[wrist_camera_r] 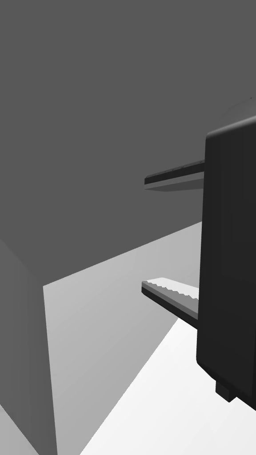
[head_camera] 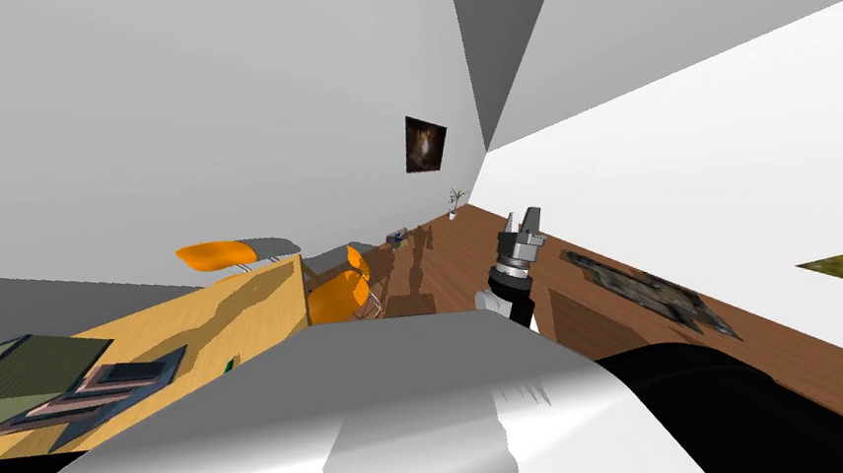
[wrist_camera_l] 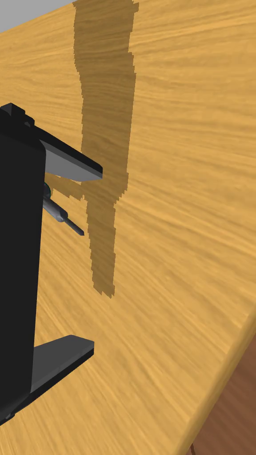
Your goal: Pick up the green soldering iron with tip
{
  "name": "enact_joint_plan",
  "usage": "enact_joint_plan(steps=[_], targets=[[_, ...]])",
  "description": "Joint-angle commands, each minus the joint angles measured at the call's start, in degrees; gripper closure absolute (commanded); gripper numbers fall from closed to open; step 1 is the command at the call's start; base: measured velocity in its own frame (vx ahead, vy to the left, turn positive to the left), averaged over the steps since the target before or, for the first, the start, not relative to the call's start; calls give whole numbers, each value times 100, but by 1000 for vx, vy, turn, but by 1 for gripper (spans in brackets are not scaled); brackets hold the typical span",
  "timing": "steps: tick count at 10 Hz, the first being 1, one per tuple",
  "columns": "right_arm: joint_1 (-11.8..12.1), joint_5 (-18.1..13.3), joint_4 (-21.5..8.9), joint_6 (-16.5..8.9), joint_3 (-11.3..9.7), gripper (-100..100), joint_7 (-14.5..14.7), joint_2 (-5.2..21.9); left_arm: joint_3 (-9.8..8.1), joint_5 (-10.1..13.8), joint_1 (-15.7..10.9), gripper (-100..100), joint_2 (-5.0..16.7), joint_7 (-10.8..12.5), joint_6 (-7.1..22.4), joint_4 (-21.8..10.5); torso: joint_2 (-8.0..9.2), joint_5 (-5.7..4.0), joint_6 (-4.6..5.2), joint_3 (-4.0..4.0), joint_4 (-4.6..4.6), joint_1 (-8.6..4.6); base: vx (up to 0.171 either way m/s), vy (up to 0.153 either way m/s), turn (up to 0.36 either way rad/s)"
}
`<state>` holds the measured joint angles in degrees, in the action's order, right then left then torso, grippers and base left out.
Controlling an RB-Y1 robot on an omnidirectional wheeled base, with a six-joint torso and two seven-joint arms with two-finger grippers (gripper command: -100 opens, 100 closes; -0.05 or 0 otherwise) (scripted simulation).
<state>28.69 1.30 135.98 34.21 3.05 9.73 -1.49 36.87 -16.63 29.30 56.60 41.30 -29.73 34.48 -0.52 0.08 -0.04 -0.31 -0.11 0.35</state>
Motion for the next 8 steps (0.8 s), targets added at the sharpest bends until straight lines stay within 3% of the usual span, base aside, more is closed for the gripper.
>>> enact_joint_plan(steps=[1, 4, 5, 6, 7, 8], targets=[[0, 0, 0, 0, 0, 0, 0, 0, 57, -17, -173, -100, 0, 8, -92, -211, 0, 0, 0, 0, 0, 0, 109, 62, -28], [-1, 0, 0, 0, 0, 0, 0, 0, 142, -30, -411, -100, -3, 36, -136, -368, 25, -2, -1, 15, 6, -4, 106, 102, -39], [-1, 0, 0, 0, 0, 0, 0, 0, 132, -36, -383, -100, -17, 37, -129, -375, 24, 1, 1, 15, 6, 12, 51, 72, -26], [-1, 0, 0, 0, 0, 0, 0, 0, 137, -38, -401, 0, -18, 37, -151, -398, 41, -1, -3, 23, 9, -7, 9, 12, -1], [-2, 0, 0, 0, -1, 0, 0, -1, 275, -117, -566, -100, -14, 168, -96, -396, 56, -6, -4, 33, 12, -28, -10, 11, 74], [-2, 0, 0, 0, -1, 0, 0, -1, 415, -196, -732, -100, -12, 298, -44, -397, 66, -7, -5, 38, 15, -33, -35, 13, 104]])
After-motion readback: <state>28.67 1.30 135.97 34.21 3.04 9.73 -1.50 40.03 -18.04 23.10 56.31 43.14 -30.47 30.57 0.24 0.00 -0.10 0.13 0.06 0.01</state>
